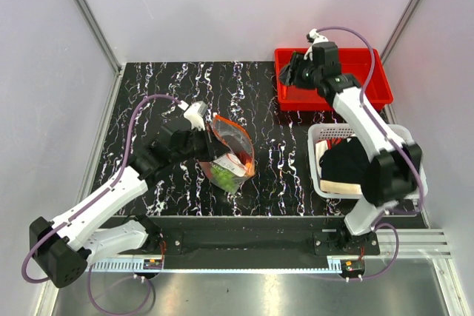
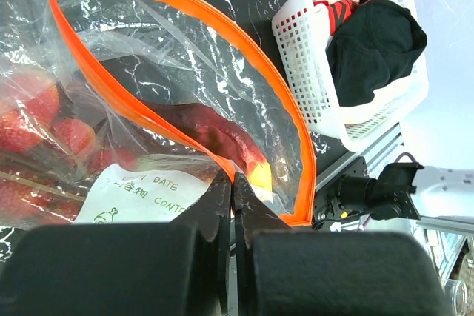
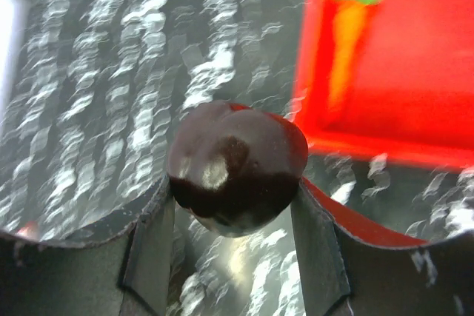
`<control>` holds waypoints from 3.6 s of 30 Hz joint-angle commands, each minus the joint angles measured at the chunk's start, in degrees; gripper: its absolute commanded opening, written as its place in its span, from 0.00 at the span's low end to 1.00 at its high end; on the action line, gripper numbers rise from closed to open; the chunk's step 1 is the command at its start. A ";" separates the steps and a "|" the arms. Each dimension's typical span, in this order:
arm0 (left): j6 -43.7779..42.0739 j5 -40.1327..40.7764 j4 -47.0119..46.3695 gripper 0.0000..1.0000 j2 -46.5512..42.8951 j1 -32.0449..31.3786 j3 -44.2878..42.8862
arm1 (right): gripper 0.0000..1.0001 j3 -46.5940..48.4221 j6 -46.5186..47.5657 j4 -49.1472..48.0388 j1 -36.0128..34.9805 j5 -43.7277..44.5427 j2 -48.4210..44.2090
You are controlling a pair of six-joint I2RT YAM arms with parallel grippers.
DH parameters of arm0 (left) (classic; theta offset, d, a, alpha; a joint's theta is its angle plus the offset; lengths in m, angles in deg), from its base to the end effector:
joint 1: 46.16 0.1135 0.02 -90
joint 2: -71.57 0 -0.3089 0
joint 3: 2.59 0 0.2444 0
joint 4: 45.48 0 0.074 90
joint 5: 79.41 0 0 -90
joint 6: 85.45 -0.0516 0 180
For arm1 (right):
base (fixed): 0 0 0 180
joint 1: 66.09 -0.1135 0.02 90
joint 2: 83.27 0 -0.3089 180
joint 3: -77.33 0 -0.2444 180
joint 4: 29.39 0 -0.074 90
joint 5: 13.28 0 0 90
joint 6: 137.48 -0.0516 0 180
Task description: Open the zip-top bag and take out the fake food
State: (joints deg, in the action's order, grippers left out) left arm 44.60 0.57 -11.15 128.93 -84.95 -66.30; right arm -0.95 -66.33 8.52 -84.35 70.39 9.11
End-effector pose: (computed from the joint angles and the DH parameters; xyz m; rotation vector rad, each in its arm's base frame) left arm 0.1553 -0.1364 0.3421 0.0923 2.2139 -0.9944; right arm 0.3629 0.1257 0.4019 -0.0583 2.1054 0.5083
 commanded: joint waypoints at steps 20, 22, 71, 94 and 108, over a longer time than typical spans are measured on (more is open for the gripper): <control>-2.08 -3.51 -8.78 0.00 -4.72 -0.06 2.21 | 0.57 31.41 4.52 -2.79 12.55 0.35 45.95; -2.00 -4.30 -9.22 0.00 -4.02 -0.06 2.21 | 0.71 32.73 4.88 -1.91 12.55 0.44 46.66; -0.33 -4.13 -7.02 0.00 -1.82 -0.06 -4.47 | 0.41 -8.58 -4.35 -2.25 -22.78 -22.23 2.10; 1.69 -6.41 -11.51 0.00 1.52 -0.15 -3.06 | 0.55 -13.94 -11.29 -15.96 -25.33 -32.26 9.83; 1.08 -4.75 -10.19 0.00 -1.46 -0.24 -0.78 | 0.11 -13.07 -12.80 -16.86 -25.95 -30.95 9.85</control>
State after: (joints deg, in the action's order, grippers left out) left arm 46.35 -4.57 -17.25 130.37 -84.95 -67.11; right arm -15.40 -79.66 -7.37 -109.56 38.75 22.16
